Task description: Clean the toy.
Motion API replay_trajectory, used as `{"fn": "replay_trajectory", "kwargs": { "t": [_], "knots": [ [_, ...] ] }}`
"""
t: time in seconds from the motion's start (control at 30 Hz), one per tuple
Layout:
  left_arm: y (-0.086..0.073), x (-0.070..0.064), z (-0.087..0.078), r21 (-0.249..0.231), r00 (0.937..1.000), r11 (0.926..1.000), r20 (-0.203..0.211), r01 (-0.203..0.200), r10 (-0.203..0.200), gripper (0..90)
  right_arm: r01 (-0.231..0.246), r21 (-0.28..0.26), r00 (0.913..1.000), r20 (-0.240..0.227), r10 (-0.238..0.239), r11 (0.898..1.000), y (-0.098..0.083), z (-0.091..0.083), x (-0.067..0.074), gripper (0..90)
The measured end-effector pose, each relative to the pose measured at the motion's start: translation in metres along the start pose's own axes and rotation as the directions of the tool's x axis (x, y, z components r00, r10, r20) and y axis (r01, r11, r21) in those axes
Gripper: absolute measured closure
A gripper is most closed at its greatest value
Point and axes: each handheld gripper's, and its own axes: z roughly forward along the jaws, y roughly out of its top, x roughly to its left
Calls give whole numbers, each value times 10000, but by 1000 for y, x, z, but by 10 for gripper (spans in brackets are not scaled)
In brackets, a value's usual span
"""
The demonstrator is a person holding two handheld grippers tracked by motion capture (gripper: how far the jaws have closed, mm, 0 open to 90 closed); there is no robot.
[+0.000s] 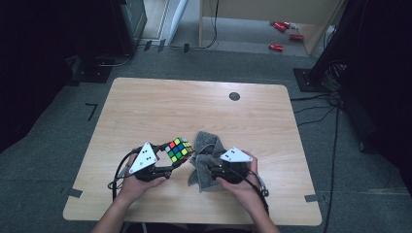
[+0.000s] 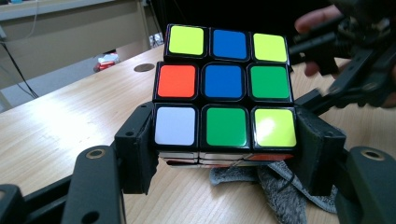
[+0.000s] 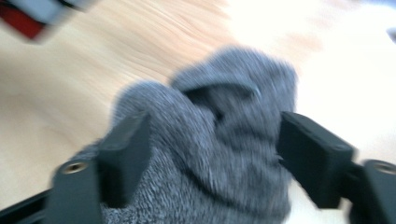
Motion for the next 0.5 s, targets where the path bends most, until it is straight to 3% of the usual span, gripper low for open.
{"fn": "replay_trajectory", "kwargs": {
  "t": [0.03, 0.07, 0.13, 0.2, 0.33, 0.5],
  "knots": [
    [0, 0, 0, -2, 10000, 10000, 17, 16, -16, 349, 538, -115, 9971, -531, -544, 9985, 2, -1, -4, 200],
    [0, 1, 0, -5, 10000, 10000, 20, 24, -24, 349, 1174, -110, 9888, -916, -1180, 9930, 4, -1, -9, 188],
    [0, 1, 0, 6, 10000, 10000, 27, 30, -30, 349, 2183, -201, 9648, -1458, -2189, 9757, 8, 3, -17, 174],
    [0, 0, 0, 23, 10000, 10000, 39, 30, -30, 349, 2549, -276, 9432, -2133, -2549, 9666, 14, 10, -27, 146],
    [0, -1, 0, 65, 9999, 10000, 113, -33, 32, 349, 3434, -610, 8956, -2794, -3463, 9372, 22, 26, -42, 126],
    [-2, -1, 2, 159, 9997, 9999, 237, -59, 55, 349, 3658, 116, 8707, -3574, -3378, 9306, 17, 48, -50, 75]
  ]
}}
